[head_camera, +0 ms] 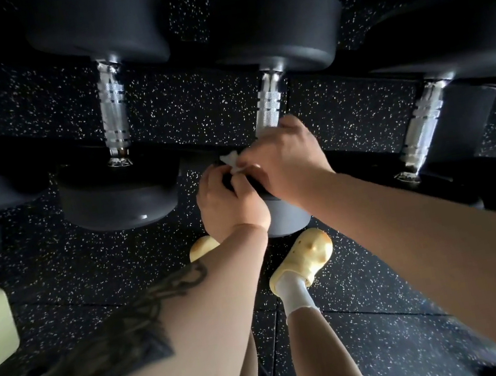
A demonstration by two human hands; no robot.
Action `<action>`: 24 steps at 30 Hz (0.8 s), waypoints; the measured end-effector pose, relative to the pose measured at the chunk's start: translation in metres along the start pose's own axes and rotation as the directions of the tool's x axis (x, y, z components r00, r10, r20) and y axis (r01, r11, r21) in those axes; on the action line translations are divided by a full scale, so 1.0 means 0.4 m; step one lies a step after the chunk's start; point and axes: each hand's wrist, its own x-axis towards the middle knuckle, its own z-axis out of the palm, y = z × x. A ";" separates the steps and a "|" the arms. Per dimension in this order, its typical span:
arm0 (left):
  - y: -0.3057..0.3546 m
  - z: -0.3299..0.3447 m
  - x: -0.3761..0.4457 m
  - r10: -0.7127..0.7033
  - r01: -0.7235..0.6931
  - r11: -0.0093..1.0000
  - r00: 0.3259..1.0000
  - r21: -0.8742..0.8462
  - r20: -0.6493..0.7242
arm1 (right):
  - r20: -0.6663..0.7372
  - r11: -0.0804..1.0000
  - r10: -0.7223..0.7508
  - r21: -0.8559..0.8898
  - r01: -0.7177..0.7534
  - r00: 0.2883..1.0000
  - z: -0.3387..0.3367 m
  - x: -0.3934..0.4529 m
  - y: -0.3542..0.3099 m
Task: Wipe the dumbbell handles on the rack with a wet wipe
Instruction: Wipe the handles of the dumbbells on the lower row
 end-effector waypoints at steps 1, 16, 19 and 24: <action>0.000 0.000 0.000 0.006 -0.006 1.000 1.000 0.001 -0.002 | -0.022 0.993 -0.076 -0.095 0.074 0.997 0.006 0.019 -0.002; 0.000 -0.003 0.003 -0.007 0.008 1.000 1.000 -0.022 0.013 | 0.085 0.887 0.303 0.338 -0.314 0.949 0.018 -0.097 0.095; 0.000 -0.001 0.002 -0.011 0.011 1.000 1.000 -0.027 0.008 | 0.362 0.477 0.631 0.516 -0.712 0.686 0.058 -0.032 0.077; 0.000 0.002 0.001 -0.014 0.014 0.999 1.000 -0.040 0.007 | 0.656 0.243 0.469 0.547 -0.801 0.591 0.078 0.032 0.103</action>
